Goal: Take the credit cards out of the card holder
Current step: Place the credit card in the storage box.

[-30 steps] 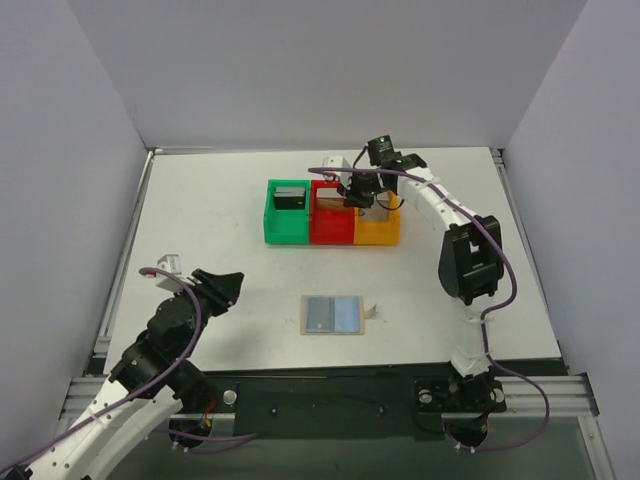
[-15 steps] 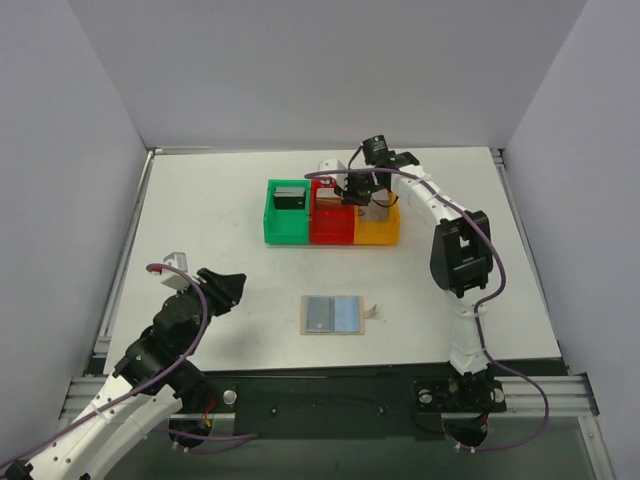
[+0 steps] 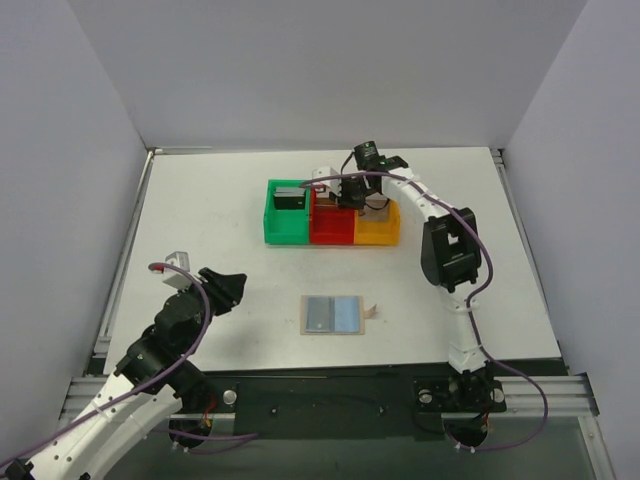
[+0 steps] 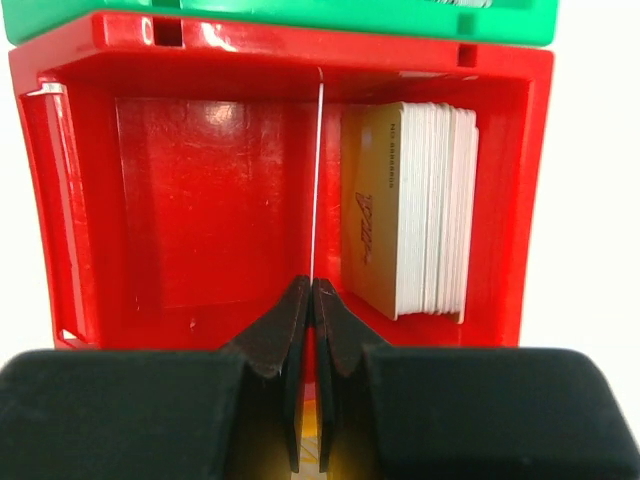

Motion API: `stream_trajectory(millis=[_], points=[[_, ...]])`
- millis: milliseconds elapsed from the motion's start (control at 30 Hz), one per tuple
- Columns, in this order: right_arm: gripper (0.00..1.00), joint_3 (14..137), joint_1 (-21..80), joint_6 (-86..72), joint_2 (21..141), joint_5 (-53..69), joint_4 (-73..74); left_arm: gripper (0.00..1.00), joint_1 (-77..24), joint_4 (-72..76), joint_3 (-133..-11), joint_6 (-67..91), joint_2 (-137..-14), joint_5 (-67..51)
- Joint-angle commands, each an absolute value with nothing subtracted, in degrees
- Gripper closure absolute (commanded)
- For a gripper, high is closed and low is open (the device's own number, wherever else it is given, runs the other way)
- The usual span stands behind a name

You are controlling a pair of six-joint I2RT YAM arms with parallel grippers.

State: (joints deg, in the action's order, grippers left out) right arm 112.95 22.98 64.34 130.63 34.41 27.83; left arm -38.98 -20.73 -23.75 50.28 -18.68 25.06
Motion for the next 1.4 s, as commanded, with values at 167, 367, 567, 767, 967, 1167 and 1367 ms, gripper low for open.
stream_trajectory(millis=[167,367,567,767,967,1167,1367], points=[[1.00,114.9,23.5,64.9,132.2,33.0,27.0,0.50,-38.8,-18.3,-23.0,49.0,-18.9,25.1],[1.00,115.4,23.5,64.7,133.2,32.6,26.6,0.50,-38.8,-18.2,-22.8,49.0,-18.9,25.1],[1.00,114.4,23.6,63.6,133.6,32.3,25.8,0.50,-38.8,-17.7,-22.4,49.0,-19.2,24.7],[1.00,113.6,24.0,62.0,132.9,30.1,23.9,0.50,-38.8,-17.7,-22.4,49.0,-19.2,24.3],[0.95,112.6,24.0,61.1,132.0,28.6,22.8,0.50,-38.8,-17.5,-22.2,48.9,-18.8,24.2],[0.90,111.5,24.2,60.6,131.3,27.8,21.8,0.50,-38.8,-17.5,-22.1,48.8,-18.7,23.9],[0.82,110.8,24.3,59.8,131.0,26.1,20.7,0.50,-38.8,-17.6,-22.2,48.8,-18.7,24.0]])
